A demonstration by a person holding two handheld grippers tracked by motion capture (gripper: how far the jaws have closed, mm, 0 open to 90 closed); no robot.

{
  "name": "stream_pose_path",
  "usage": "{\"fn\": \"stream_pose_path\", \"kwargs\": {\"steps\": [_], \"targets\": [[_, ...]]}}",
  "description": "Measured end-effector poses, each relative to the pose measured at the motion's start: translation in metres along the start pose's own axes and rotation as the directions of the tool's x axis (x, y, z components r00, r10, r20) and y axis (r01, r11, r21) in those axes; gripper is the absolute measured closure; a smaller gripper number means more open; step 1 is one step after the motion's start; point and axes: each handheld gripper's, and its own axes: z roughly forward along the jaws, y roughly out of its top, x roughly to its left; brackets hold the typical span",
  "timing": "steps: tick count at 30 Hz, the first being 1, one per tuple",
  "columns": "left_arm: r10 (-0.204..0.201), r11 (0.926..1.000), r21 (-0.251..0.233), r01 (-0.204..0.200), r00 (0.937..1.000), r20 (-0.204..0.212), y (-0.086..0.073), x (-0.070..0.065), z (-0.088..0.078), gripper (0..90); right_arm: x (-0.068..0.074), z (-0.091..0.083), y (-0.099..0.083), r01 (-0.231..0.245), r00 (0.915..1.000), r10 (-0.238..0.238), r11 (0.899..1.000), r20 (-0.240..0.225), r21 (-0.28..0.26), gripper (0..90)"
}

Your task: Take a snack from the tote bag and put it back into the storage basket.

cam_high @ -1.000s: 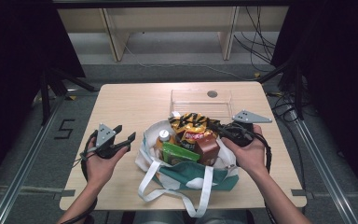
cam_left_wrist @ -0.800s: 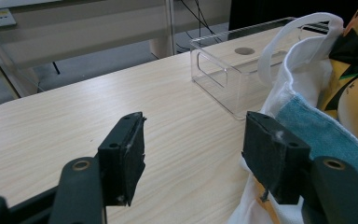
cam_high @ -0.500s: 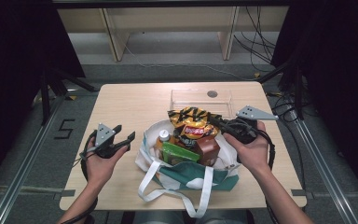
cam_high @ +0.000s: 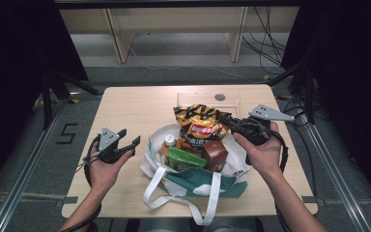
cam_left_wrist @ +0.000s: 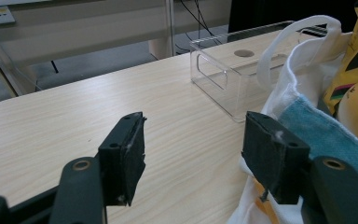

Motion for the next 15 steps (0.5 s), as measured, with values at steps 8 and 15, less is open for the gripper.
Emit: {"fn": "stream_pose_path", "kwargs": {"steps": [8, 15], "targets": [[0.005, 1.0000, 0.001, -0.005, 0.9999, 0.012, 0.000, -0.002, 0.003, 38.6, -0.002, -0.004, 0.008, 0.003, 1.0000, -0.003, 0.999, -0.002, -0.032, 90.0], [0.009, 1.0000, -0.001, -0.009, 0.9999, 0.012, 0.001, -0.002, 0.003, 38.6, 0.000, -0.005, 0.012, 0.002, 1.0000, -0.002, 0.999, 0.002, -0.048, 90.0]]}}
